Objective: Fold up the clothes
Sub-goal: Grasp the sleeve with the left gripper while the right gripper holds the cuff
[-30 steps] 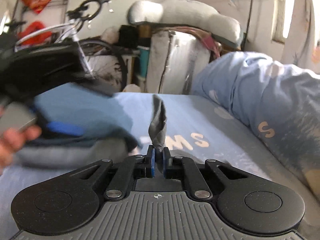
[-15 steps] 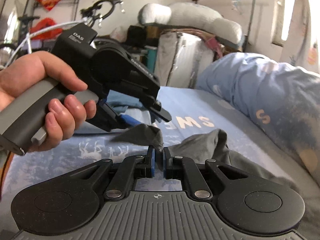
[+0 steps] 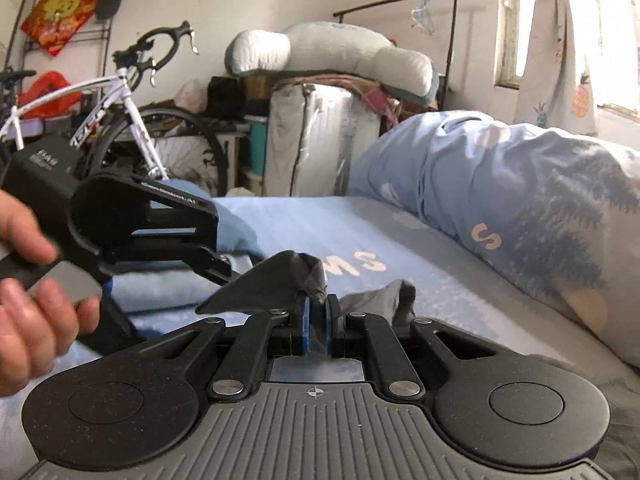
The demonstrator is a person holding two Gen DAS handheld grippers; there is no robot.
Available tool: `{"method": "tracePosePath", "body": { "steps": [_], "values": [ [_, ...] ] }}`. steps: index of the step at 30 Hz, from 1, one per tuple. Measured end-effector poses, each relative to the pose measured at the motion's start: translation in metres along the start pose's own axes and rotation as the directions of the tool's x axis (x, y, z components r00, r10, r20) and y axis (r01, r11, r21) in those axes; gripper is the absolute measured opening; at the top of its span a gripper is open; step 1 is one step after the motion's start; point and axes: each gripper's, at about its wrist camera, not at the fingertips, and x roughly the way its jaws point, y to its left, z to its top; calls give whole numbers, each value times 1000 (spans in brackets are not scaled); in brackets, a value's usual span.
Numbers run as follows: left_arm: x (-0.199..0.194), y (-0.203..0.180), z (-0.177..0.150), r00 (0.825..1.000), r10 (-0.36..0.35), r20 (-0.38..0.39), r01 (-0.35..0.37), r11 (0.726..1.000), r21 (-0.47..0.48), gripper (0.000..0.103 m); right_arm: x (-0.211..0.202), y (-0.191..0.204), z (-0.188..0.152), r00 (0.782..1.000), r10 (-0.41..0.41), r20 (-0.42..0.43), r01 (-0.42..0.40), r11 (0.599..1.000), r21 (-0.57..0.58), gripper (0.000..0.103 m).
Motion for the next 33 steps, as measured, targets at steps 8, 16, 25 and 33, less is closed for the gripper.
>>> {"method": "tracePosePath", "body": {
  "steps": [8,16,25,33],
  "values": [
    [11,19,-2,997,-70,-25,67,989,-133,53,1,13,-2,1000,-6,-11,6,1000,-20,9],
    [8,17,-4,997,-77,1,77,987,-139,36,-5,16,-10,1000,-23,-12,23,1000,8,9],
    [12,30,-12,988,-152,-13,143,952,-269,58,-4,16,-4,999,-49,10,49,999,22,9],
    [9,29,-11,983,-182,22,181,948,-262,24,-2,15,-10,999,-52,-4,52,998,28,9]
  ]
}}
